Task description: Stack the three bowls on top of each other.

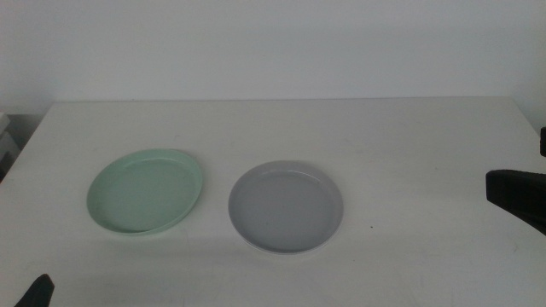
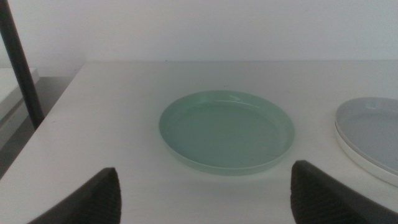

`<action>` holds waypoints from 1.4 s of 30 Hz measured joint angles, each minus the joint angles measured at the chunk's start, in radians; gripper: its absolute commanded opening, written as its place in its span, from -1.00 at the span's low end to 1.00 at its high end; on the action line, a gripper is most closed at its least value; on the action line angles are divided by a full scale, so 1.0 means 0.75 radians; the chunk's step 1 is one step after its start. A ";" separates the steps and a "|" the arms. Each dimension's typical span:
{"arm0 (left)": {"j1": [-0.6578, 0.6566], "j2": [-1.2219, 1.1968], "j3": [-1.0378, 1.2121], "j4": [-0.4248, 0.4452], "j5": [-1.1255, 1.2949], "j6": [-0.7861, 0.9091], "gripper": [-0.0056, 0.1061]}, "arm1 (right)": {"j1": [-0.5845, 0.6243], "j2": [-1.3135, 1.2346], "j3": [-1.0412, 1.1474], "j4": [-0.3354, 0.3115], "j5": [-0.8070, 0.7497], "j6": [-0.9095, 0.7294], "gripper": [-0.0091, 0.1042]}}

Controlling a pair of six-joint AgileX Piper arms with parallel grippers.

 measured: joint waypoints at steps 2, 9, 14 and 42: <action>0.017 0.000 0.000 0.003 0.000 -0.001 0.97 | 0.000 0.000 0.000 0.000 0.000 0.000 0.30; 0.167 0.166 -0.160 -0.090 0.126 -0.084 0.97 | 0.000 0.000 0.000 0.000 0.000 0.000 0.30; 0.280 0.494 -0.516 -0.113 0.382 -0.089 0.97 | 0.000 0.000 0.000 0.000 0.000 0.000 0.30; 0.302 1.740 -1.528 -0.398 0.848 0.166 0.97 | 0.000 0.000 0.000 0.000 0.000 0.000 0.30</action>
